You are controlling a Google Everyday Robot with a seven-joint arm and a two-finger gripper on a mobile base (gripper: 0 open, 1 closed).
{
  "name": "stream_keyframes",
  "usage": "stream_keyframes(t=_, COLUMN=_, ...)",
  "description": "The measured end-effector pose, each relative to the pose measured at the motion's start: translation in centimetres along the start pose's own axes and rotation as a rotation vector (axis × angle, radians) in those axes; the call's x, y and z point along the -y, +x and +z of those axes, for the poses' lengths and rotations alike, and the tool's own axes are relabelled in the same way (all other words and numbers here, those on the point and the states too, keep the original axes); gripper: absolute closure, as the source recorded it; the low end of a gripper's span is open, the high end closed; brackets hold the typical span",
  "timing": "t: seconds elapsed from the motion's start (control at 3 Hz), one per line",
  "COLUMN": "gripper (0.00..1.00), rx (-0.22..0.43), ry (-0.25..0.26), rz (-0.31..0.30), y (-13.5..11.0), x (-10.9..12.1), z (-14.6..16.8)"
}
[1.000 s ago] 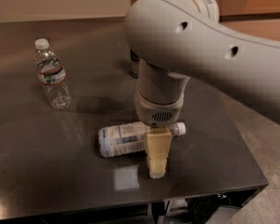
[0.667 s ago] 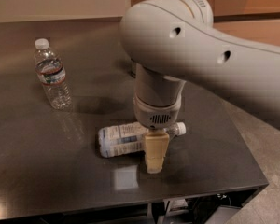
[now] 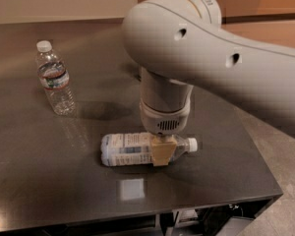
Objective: Place blue plastic bottle upright
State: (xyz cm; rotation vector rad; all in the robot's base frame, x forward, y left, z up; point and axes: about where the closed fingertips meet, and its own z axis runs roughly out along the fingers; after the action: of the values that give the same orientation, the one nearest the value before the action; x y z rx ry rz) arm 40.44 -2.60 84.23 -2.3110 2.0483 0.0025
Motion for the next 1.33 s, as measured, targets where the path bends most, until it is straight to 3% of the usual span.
stream_keyframes(t=0.33, gripper=0.87, rx=-0.043, ry=0.058, rz=-0.030, y=0.5, x=0.2, z=-1.6)
stream_keyframes(t=0.67, gripper=1.00, rx=-0.088, ry=0.120, rz=-0.099, y=1.5, x=1.2, z=-4.0)
stream_keyframes(t=1.0, gripper=1.00, rx=-0.108, ry=0.183, rz=-0.206, y=2.4, x=2.6, z=-6.3)
stream_keyframes(t=1.33, gripper=1.00, rx=-0.083, ry=0.220, rz=-0.329, y=2.7, x=3.7, z=-7.4)
